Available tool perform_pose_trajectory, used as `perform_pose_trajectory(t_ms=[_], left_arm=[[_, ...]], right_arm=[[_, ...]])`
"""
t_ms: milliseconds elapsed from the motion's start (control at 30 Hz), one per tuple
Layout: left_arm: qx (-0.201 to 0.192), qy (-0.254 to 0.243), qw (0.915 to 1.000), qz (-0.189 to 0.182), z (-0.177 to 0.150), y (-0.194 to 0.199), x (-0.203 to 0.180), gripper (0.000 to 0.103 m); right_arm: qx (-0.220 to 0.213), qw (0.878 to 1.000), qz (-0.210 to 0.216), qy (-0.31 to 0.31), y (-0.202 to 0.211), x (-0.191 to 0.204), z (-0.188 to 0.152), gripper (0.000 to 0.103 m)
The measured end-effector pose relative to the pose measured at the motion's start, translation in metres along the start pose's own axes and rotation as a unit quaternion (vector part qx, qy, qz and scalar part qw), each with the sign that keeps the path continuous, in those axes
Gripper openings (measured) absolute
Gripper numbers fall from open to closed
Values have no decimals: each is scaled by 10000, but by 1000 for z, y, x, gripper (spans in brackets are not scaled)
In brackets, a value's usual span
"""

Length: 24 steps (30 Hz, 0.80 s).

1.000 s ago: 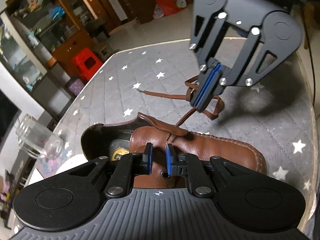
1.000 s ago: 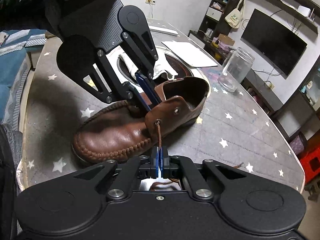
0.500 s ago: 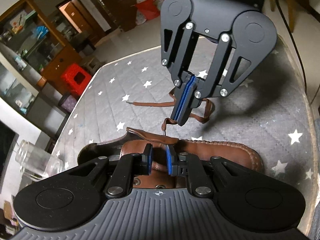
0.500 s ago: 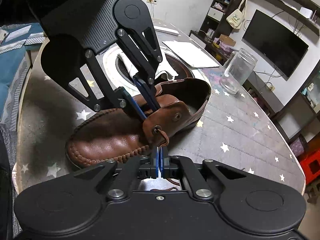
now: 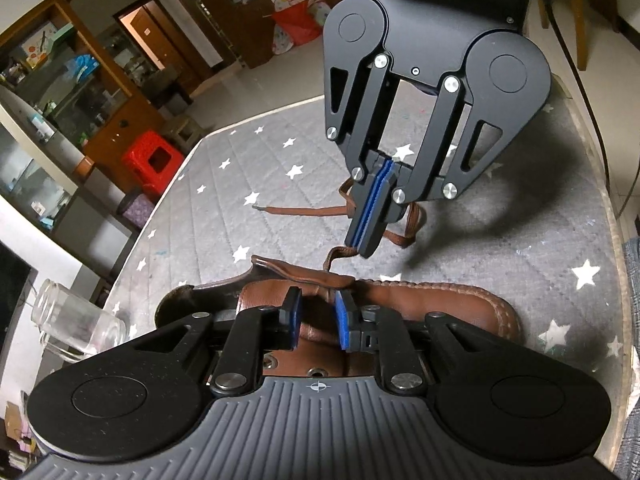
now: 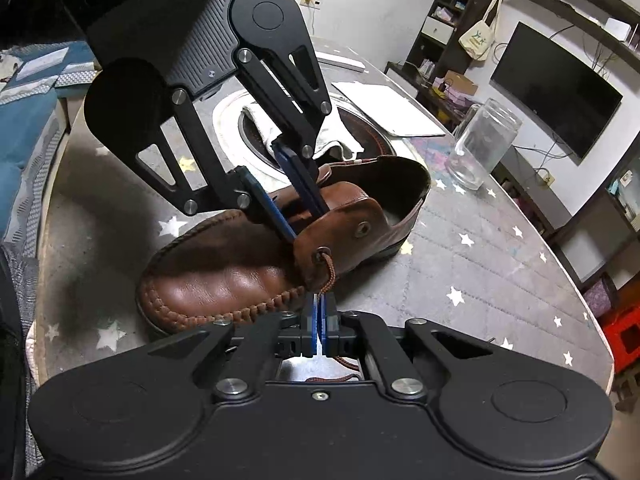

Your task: Lace up shoes with both hands

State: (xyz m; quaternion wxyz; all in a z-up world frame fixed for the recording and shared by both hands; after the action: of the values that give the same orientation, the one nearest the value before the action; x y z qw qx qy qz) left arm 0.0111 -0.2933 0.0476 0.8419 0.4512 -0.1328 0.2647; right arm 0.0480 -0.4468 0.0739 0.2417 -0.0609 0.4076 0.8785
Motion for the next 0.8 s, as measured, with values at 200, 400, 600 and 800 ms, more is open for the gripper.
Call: perform_pose_trajectory(t_ms=[200, 400, 600, 800], left_arm=[[-21, 196, 9998, -68, -1, -5, 1, 10], [-58, 659, 9976, 186, 0, 0, 0, 5], [-91, 1107, 9909, 764, 0, 13, -10, 4], [-211, 1640, 9754, 1459, -7, 46, -6, 3]], right_arm=[[-49, 10000, 61, 30, 0, 1, 3, 2], [-51, 10000, 17, -52, 5, 0, 3, 2], [-150, 9997, -90, -145, 15, 12, 4, 3], [-253, 9992, -197, -227, 25, 25, 6, 8]])
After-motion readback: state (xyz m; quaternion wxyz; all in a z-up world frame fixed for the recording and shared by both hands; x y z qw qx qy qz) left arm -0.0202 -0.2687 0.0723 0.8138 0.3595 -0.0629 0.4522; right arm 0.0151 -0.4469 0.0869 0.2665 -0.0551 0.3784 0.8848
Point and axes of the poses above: each gripper's, at about its wrist camera, not at the fingertips, and y roughly against the way its jaws point, x to its left, z to its top, the point moved 2 cm from there along -y, roughly the way its jaws point, and after that the axes turned 1 degree about -y, right-handed, at the moved point
